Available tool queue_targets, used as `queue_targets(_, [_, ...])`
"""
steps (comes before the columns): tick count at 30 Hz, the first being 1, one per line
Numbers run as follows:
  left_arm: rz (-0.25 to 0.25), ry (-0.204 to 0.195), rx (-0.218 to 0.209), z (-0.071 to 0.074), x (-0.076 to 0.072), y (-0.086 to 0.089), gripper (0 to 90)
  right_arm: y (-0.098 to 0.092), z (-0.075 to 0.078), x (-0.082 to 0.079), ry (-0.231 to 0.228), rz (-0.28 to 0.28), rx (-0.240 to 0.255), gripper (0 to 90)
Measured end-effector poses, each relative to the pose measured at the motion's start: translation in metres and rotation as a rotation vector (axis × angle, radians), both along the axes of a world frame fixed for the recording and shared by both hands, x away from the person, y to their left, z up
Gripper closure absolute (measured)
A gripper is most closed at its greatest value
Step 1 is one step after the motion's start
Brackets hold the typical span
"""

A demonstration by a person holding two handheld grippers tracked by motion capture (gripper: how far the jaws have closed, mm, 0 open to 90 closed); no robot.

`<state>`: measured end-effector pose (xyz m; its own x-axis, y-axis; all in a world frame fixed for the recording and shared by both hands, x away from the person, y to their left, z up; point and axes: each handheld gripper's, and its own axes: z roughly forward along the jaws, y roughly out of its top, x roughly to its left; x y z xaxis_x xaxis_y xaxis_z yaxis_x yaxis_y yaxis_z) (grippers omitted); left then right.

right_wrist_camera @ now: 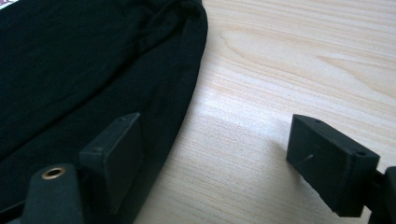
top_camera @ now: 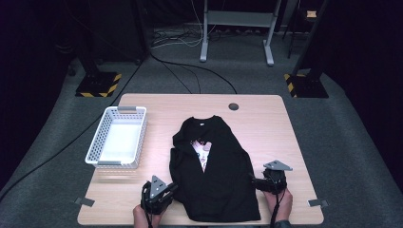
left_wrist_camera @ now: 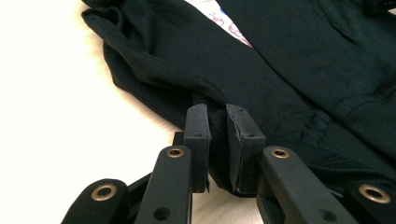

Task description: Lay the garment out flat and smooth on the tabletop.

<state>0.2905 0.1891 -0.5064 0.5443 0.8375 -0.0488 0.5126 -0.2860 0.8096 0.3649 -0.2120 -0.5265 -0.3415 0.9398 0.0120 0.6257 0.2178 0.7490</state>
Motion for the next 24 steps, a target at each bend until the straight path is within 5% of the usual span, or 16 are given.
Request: queue_targets(24, [0.034,0.008,-0.01,-0.01,-0.018,0.019,79.0,0.0,0.0,0.0,-0.001,-0.003,-0.001,17.9])
